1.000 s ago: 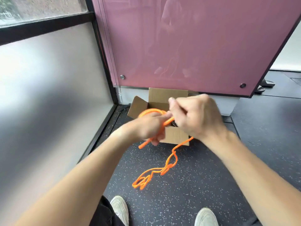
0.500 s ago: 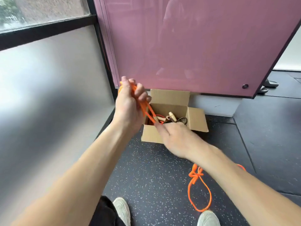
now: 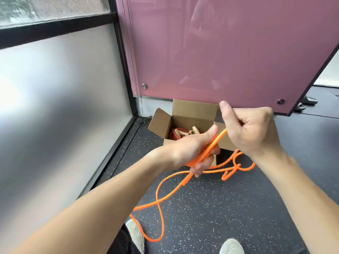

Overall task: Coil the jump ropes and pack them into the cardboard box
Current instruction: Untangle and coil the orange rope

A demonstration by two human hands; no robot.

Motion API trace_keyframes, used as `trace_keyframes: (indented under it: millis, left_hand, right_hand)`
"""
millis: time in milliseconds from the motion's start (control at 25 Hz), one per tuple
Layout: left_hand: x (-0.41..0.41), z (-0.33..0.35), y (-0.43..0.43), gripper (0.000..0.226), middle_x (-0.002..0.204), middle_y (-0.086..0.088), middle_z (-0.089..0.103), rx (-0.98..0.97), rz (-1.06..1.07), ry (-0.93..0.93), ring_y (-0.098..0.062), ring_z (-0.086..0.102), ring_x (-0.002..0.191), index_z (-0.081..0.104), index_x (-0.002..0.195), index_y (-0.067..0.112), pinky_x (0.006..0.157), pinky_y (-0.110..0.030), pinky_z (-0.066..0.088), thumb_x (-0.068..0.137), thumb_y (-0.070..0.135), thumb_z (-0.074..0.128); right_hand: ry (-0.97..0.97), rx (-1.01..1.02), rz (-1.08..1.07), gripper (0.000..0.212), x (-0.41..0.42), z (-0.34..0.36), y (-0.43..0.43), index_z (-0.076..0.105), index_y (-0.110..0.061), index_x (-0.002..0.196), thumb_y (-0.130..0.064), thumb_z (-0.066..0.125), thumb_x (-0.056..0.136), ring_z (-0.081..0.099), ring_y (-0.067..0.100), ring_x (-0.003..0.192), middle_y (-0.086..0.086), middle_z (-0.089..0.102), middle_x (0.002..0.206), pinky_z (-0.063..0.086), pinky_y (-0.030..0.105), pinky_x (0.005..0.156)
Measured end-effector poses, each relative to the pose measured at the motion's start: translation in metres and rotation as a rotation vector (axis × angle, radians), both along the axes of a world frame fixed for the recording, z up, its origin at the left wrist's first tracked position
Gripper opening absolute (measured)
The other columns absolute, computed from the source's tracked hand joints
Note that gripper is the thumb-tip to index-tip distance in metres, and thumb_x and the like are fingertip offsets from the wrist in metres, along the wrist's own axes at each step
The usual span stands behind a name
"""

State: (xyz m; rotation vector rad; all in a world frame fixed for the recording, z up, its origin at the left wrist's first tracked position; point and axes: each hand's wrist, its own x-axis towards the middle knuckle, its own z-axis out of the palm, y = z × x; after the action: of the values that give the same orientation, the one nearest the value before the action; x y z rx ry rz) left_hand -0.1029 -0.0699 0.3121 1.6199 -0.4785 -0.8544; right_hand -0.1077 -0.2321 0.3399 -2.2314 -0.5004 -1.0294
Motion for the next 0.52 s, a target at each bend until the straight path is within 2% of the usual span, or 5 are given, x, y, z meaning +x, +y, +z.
trace_keyframes:
  millis: [80,160,280,400,520]
  left_hand:
    - [-0.004,0.009,-0.005,0.057,0.04,0.005,0.032,-0.25,-0.107,0.222,-0.009,0.027,0.03,0.037,0.077,0.017,0.042,-0.023,0.035,0.098,0.065,0.014]
    - [-0.005,0.013,-0.002,0.046,0.044,0.009,0.026,-0.419,-0.197,0.325,-0.008,0.022,0.034,0.038,0.079,0.02,0.046,-0.026,0.031,0.098,0.059,0.023]
    - [-0.005,0.017,0.007,0.032,0.052,0.008,0.021,-0.692,-0.205,0.429,-0.011,0.019,0.04,0.041,0.084,0.021,0.05,-0.026,0.029,0.1,0.046,0.031]
    - [0.006,0.025,0.02,0.034,0.053,0.008,0.024,-1.047,0.009,0.417,-0.008,0.021,0.043,0.042,0.086,0.02,0.052,-0.022,0.029,0.104,0.045,0.029]
    - [0.028,0.03,0.045,0.042,0.051,0.006,0.031,-1.325,0.394,0.3,-0.009,0.027,0.042,0.044,0.08,0.018,0.053,-0.021,0.035,0.108,0.045,0.029]
  right_hand:
    - [0.049,0.115,-0.128,0.066,0.01,-0.006,-0.004,0.03,-0.014,0.044,-0.033,0.051,0.104,0.028,0.022,0.039,0.0,0.026,0.039,0.025,0.037,0.045]
    - [0.151,0.188,-0.183,0.069,0.02,-0.015,-0.002,0.035,-0.007,0.045,-0.039,0.045,0.105,0.036,0.025,0.045,0.003,0.031,0.039,0.03,0.042,0.051]
    - [0.508,0.249,-0.195,0.07,0.028,-0.021,0.012,0.045,-0.006,0.05,-0.047,0.037,0.106,0.047,0.028,0.058,0.011,0.048,0.052,0.032,0.039,0.056]
    - [0.794,0.118,-0.096,0.067,0.027,-0.034,0.032,0.048,-0.015,0.051,-0.046,0.03,0.107,0.05,0.025,0.075,0.012,0.053,0.065,0.031,0.032,0.068]
    - [0.846,-0.081,0.139,0.056,0.01,-0.042,0.057,0.047,-0.016,0.06,-0.044,0.033,0.107,0.056,0.031,0.078,0.008,0.051,0.059,0.036,0.03,0.08]
